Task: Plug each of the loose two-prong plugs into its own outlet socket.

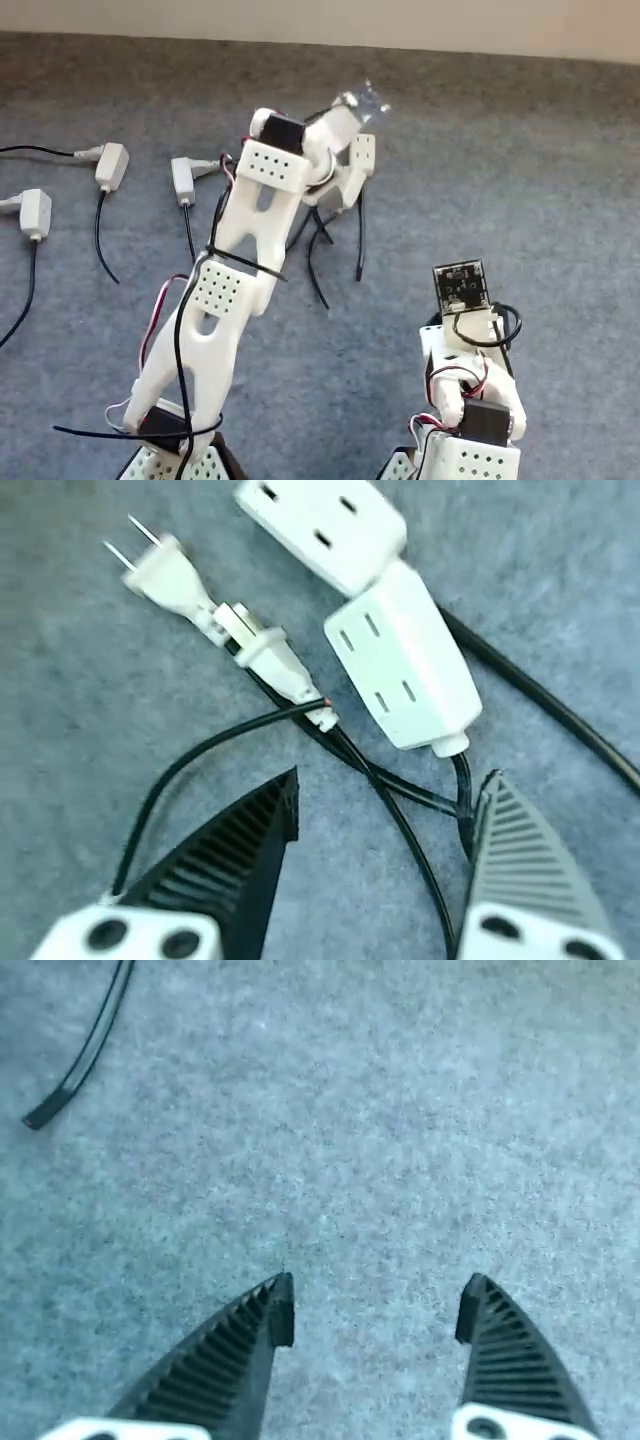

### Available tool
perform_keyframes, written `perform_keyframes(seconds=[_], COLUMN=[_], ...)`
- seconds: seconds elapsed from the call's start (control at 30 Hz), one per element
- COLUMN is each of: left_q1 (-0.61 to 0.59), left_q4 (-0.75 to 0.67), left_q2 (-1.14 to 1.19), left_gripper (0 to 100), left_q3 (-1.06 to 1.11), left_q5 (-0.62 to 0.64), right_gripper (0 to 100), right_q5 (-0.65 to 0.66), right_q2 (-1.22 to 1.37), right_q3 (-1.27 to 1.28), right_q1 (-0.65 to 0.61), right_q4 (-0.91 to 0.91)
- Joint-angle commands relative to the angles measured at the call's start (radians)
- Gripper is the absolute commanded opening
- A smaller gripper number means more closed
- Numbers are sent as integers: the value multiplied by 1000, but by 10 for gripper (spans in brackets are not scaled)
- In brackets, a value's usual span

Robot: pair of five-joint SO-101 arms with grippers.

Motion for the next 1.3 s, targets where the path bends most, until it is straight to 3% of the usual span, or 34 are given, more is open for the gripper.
perform_keyframes(seconds=[0.0,0.1,0.23,0.57,0.93,1.1,1.27], left_q1=[-1,-4,1,4,24,4,2], left_q4=[-71,-193,-302,-310,-226,-123,49], left_q2=[-108,-96,-42,62,208,168,79], left_gripper=[284,284,284,281,269,21,5], left_q3=[-47,-8,84,102,94,30,-44], left_q5=[132,218,229,227,221,143,110], right_gripper=[263,263,263,263,263,263,263], right_q5=[11,11,11,12,12,12,12], right_q2=[-13,-13,-13,-12,-12,-12,-13], right_q3=[110,110,110,117,119,119,120], right_q1=[4,4,4,-35,-36,-36,-38], right_q4=[-24,-22,-22,-21,-24,-25,-28])
